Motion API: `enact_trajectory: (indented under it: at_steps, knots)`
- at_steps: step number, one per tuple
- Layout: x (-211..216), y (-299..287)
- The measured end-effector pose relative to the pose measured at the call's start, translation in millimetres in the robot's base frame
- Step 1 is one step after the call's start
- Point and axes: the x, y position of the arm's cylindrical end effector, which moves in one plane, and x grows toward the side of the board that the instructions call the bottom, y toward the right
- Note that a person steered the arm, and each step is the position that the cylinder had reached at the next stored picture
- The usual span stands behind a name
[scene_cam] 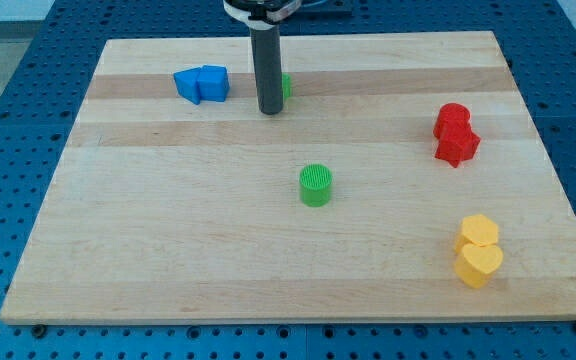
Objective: Point at the blue cube
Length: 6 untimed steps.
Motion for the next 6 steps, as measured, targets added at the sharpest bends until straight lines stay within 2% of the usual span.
enact_trajectory:
  at_steps: [4,6]
  knots:
    - [-11,-2]
    - [-11,-68]
